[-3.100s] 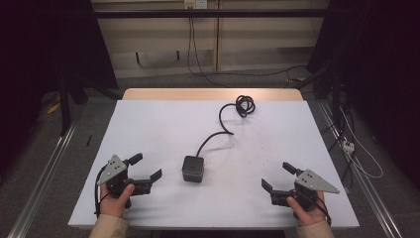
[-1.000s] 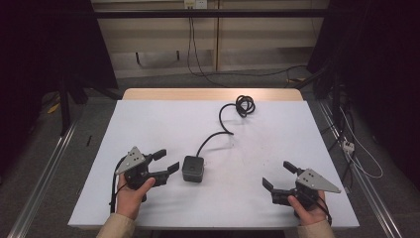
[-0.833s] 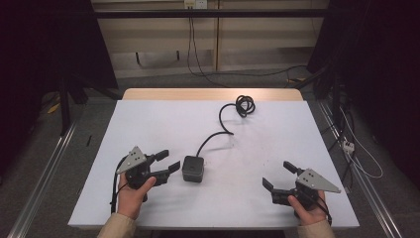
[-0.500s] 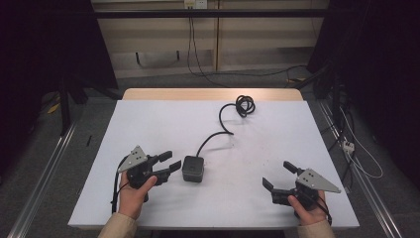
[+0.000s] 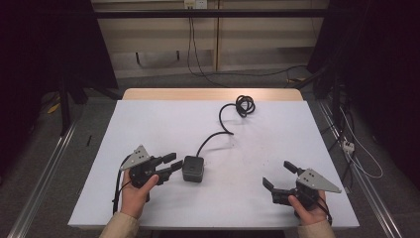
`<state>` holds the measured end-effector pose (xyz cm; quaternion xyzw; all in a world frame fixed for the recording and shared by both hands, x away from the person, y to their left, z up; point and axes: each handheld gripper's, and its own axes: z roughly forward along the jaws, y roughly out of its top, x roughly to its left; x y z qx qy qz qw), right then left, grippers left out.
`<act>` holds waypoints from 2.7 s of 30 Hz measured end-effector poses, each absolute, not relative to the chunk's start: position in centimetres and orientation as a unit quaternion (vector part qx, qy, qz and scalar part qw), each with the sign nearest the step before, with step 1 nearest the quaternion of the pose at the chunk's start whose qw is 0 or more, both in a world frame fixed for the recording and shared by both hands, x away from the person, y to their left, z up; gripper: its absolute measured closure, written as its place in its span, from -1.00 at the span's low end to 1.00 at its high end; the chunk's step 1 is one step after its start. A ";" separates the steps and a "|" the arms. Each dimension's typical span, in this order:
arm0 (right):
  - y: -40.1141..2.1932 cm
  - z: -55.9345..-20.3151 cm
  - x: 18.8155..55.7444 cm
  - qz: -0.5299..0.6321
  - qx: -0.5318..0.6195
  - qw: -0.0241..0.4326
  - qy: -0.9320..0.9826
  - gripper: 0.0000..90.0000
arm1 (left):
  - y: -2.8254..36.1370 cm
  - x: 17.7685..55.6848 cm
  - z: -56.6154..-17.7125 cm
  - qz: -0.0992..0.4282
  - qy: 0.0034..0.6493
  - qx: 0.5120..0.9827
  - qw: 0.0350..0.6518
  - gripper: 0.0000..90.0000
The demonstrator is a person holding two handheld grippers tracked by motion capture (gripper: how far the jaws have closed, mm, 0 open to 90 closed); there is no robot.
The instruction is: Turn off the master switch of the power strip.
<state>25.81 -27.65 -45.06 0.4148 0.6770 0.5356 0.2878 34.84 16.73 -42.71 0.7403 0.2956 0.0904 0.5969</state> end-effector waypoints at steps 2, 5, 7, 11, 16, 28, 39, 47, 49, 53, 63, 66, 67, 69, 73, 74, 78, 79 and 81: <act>-27.6 -45.1 25.8 0.536 0.415 0.288 0.677 -0.89 | 16.6 34.9 -42.7 0.091 0.295 0.743 0.593 0.30; -27.7 -45.0 25.8 0.536 0.414 0.288 0.677 -0.89 | 16.5 34.9 -42.7 0.090 0.294 0.745 0.592 0.34; -27.7 -45.1 25.8 0.535 0.415 0.288 0.677 -0.89 | 16.5 35.0 -42.7 0.088 0.294 0.745 0.592 0.39; -27.7 -45.0 25.8 0.536 0.414 0.289 0.677 -0.89 | 16.3 35.0 -42.7 0.083 0.293 0.747 0.590 0.44; -27.7 -45.0 25.8 0.536 0.413 0.288 0.677 -0.89 | 16.2 35.1 -42.7 0.078 0.290 0.748 0.592 0.52; -27.7 -45.0 25.8 0.537 0.412 0.288 0.677 -0.89 | 15.9 35.2 -42.7 0.074 0.286 0.754 0.586 0.62; -27.7 -45.0 25.8 0.541 0.409 0.287 0.676 -0.89 | 15.5 35.4 -42.7 0.070 0.286 0.759 0.580 0.70; -27.7 -45.0 25.8 0.541 0.408 0.286 0.678 -0.88 | 15.4 35.5 -42.7 0.067 0.285 0.761 0.579 0.75; -27.7 -45.0 25.8 0.541 0.408 0.286 0.678 -0.88 | 15.3 35.5 -42.7 0.065 0.286 0.762 0.578 0.76; -27.7 -45.0 25.8 0.541 0.408 0.285 0.678 -0.88 | 15.2 35.5 -42.7 0.065 0.285 0.763 0.576 0.77; -27.7 -44.9 25.8 0.541 0.408 0.287 0.677 -0.88 | 15.1 35.6 -42.8 0.064 0.282 0.766 0.574 0.83; -27.7 -45.0 25.8 0.541 0.408 0.287 0.677 -0.88 | 15.0 35.6 -42.8 0.066 0.285 0.764 0.574 0.83; -27.7 -44.9 25.8 0.541 0.408 0.286 0.677 -0.88 | 15.0 35.6 -42.8 0.066 0.286 0.764 0.575 0.83; -27.7 -44.9 25.8 0.541 0.408 0.287 0.677 -0.88 | 14.9 35.6 -42.8 0.065 0.287 0.763 0.575 0.83; -27.7 -45.0 25.8 0.541 0.408 0.286 0.677 -0.88 | 14.7 35.6 -42.9 0.065 0.287 0.766 0.571 0.83; -27.7 -45.0 25.8 0.541 0.408 0.287 0.677 -0.88 | 14.7 35.6 -42.9 0.063 0.285 0.767 0.572 0.84; -27.7 -45.0 25.8 0.541 0.409 0.286 0.677 -0.88 | 14.6 35.6 -42.9 0.063 0.282 0.768 0.571 0.89; -27.7 -45.0 25.8 0.541 0.408 0.286 0.678 -0.88 | 14.6 35.6 -42.9 0.061 0.282 0.768 0.571 0.91; -27.7 -45.0 25.8 0.541 0.408 0.286 0.678 -0.88 | 14.5 35.7 -43.0 0.059 0.282 0.769 0.570 0.92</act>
